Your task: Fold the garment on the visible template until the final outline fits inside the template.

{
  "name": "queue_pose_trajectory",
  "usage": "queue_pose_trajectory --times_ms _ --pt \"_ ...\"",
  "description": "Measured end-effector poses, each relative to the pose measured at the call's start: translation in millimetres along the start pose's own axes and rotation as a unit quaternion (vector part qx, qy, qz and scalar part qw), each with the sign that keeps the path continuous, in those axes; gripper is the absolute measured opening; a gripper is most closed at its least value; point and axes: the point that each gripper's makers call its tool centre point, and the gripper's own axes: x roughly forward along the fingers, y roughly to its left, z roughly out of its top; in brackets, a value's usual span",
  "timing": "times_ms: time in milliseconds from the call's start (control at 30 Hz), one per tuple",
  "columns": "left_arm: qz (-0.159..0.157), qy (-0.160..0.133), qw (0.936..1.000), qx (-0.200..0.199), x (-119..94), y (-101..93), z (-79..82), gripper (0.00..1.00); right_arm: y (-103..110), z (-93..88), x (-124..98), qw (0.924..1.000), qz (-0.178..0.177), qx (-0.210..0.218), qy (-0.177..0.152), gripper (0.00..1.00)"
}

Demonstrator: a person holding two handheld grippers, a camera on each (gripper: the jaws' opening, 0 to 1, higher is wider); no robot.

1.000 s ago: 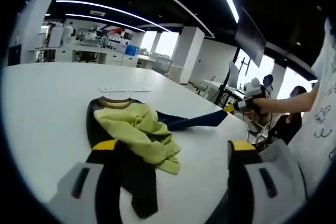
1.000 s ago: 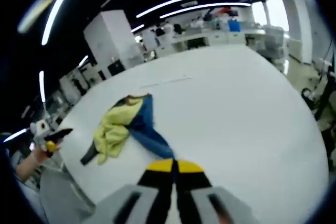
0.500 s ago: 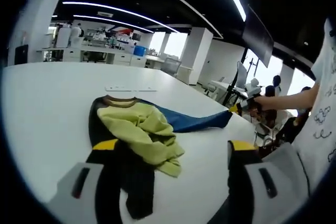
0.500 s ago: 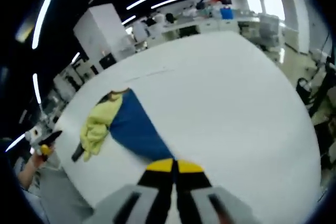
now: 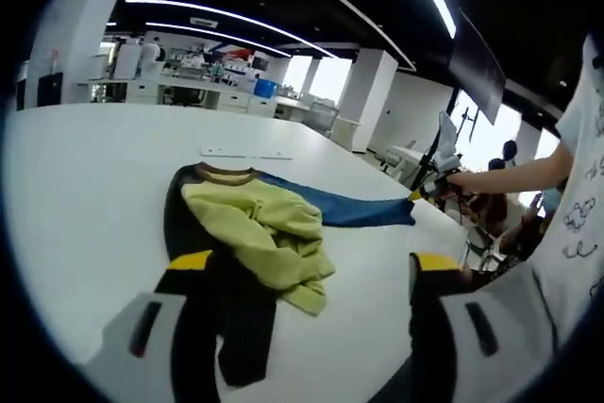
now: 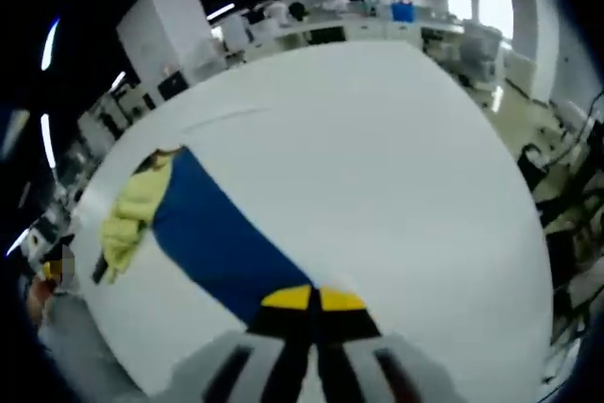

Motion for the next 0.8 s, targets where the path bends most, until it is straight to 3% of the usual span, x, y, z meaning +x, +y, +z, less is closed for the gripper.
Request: queue_pose_trajectory --times_ms 200,467,800 --pt "0.006 0.004 0.9999 -0.008 2.9 5.9 -2.9 0.81 -32.8 15.7 18.4 0.9997 -0.021 -0.011 0.012 0.00" --pt "0.006 0.013 0.9998 -0.016 9.7 5.5 -6.9 0.81 -42.6 24.9 34.8 0.9975 -0.048 -0.036 0.038 0.00" --pt "0.015 0.012 0.9994 -0.027 9.6 12.2 -9.4 0.81 -53.9 36.4 43.0 0.9954 -0.069 -0.051 0.043 0.00"
